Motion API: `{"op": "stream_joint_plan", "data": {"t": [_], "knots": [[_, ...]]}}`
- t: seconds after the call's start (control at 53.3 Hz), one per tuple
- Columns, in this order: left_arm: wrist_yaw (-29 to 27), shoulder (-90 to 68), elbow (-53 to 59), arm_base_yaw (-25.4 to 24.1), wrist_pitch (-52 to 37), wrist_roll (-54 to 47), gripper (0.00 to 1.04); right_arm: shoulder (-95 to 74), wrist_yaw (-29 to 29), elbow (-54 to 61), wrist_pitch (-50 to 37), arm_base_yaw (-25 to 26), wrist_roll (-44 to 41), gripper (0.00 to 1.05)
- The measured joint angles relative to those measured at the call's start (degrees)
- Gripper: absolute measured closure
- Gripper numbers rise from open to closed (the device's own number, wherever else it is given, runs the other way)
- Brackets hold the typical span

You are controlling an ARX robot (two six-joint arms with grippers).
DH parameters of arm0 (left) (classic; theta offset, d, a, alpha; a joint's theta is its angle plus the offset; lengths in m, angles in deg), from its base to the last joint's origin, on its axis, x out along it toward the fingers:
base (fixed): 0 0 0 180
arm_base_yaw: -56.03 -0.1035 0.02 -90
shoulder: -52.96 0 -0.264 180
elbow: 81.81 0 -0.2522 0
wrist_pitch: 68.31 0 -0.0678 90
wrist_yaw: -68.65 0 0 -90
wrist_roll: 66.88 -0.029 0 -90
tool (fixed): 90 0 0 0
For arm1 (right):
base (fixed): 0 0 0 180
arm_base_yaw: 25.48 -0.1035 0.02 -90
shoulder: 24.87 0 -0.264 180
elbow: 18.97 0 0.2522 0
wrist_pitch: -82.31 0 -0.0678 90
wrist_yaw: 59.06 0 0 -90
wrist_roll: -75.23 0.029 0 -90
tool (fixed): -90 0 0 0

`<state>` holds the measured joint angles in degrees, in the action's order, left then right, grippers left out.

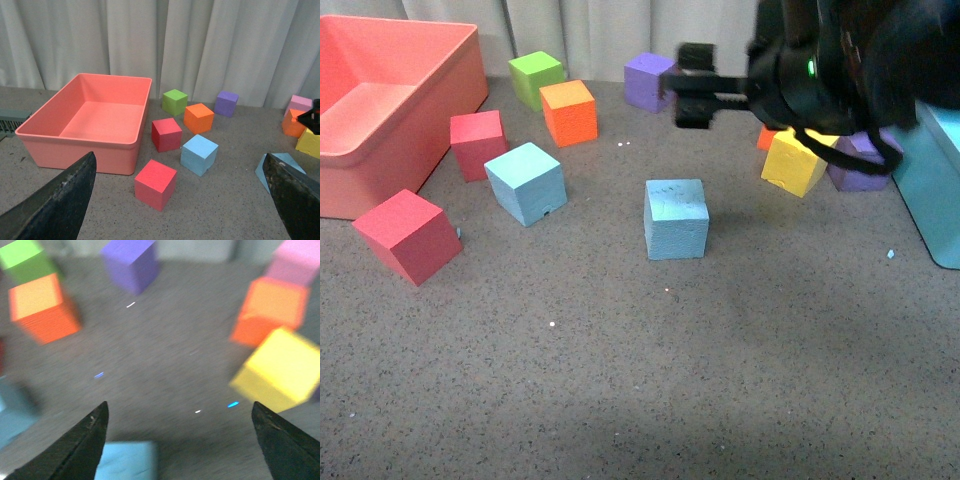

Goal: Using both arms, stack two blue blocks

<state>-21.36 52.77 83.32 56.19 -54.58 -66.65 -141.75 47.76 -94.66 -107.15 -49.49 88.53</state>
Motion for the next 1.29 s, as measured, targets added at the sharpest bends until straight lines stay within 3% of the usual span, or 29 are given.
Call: {"op": "stream_joint_plan", "data": {"t": [0.056, 0.075, 0.094, 0.131, 0.225, 0.319, 0.413, 0.863, 1.05, 1.125, 1.294], "knots": [[-0.07, 0.0, 0.0, 0.0, 0.0, 0.02, 0.07, 1.09, 3.3, 10.1, -17.75, 1.25, -5.88, 0.35], [-0.11, -0.02, 0.0, 0.0, 0.0, 0.02, 0.07, 1.31, 3.28, 11.72, -19.15, 1.53, -6.25, 0.37], [-0.15, 0.0, 0.0, 0.0, 0.0, 0.02, 0.07, 2.1, 3.1, 16.06, -28.96, 2.43, -8.02, 0.42], [-0.17, 0.0, 0.0, 0.0, 0.0, 0.02, 0.07, 4.72, 2.36, 21.97, -40.26, 4.0, -10.03, 0.51], [-0.09, 0.0, 0.0, 0.0, 0.0, 0.02, 0.07, 15.08, -0.33, 30.69, -48.96, 7.54, -12.15, 0.73], [-0.09, 0.0, 0.0, 0.0, 0.0, 0.02, 0.07, 20.55, -2.67, 37.94, -49.31, 10.03, -12.81, 0.92], [-0.11, 0.0, 0.0, 0.0, 0.0, 0.02, 0.07, 23.67, -4.52, 42.25, -48.89, 11.41, -13.33, 1.04], [-0.11, 0.0, 0.0, 0.0, 0.0, 0.02, 0.07, 46.4, -10.21, 54.07, -38.21, 17.35, -13.31, 1.04], [-0.11, 0.0, 0.0, 0.0, 0.0, 0.02, 0.07, 56.65, -12.37, 57.75, -31.82, 19.41, -13.31, 1.04], [-0.11, 0.0, 0.0, 0.0, 0.0, 0.02, 0.07, 60.02, -16.15, 58.6, -29.31, 22.23, -13.31, 1.04], [-0.11, 0.0, 0.0, 0.0, 0.0, 0.02, 0.07, 69.51, -16.72, 60.5, -21.86, 23.82, -13.29, 1.04]]}}
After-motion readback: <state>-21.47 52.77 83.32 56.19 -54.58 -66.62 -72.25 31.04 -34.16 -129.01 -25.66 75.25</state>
